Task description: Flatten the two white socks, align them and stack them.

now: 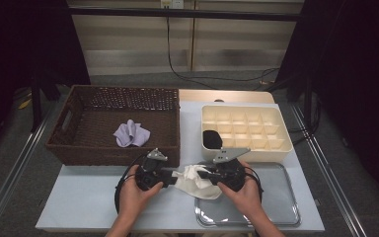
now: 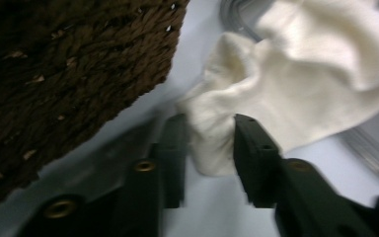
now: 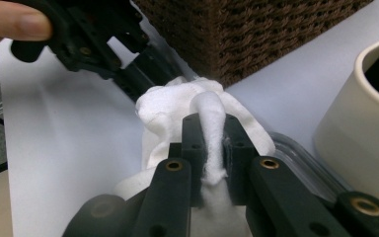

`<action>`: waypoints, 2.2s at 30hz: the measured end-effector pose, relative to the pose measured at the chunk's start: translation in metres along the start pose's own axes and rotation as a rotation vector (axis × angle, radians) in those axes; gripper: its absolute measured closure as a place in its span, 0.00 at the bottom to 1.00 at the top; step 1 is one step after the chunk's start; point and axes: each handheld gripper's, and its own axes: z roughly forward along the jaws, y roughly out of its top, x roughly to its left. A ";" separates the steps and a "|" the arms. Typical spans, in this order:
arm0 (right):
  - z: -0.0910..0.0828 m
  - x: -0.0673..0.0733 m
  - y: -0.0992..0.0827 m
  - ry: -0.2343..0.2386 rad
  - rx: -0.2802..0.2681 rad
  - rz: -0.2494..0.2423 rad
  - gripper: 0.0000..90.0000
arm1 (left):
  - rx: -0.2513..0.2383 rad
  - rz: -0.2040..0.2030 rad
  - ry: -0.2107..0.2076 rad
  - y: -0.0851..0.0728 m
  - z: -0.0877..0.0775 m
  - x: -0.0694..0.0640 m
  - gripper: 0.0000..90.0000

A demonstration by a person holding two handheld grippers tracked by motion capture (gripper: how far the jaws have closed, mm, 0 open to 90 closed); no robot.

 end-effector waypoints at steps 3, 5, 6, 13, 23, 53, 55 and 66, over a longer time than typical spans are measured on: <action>-0.001 -0.001 -0.004 -0.005 0.002 0.004 0.92 | 0.039 0.016 0.001 0.001 -0.002 0.000 0.93; -0.001 -0.001 -0.006 -0.005 -0.003 0.009 0.92 | 0.061 0.005 -0.007 0.001 -0.005 -0.002 0.94; 0.000 -0.001 -0.007 0.001 -0.003 0.014 0.92 | 0.066 0.008 -0.004 0.000 -0.006 -0.002 0.95; 0.009 0.010 0.001 0.032 -0.005 -0.019 0.92 | 0.057 -0.062 -0.008 -0.015 -0.025 0.000 0.94; 0.047 0.032 0.027 0.150 -0.007 -0.110 0.92 | 0.039 -0.165 0.054 -0.044 -0.052 0.009 0.91; 0.022 0.023 -0.005 0.130 0.001 -0.106 0.94 | 0.043 0.042 0.101 -0.010 -0.047 -0.009 0.92; 0.018 0.019 -0.006 0.118 -0.010 -0.109 0.94 | 0.031 0.037 0.107 -0.011 -0.051 -0.007 0.93; 0.023 0.010 -0.008 0.124 -0.038 -0.095 0.94 | -0.031 0.020 0.131 -0.019 -0.066 -0.001 0.89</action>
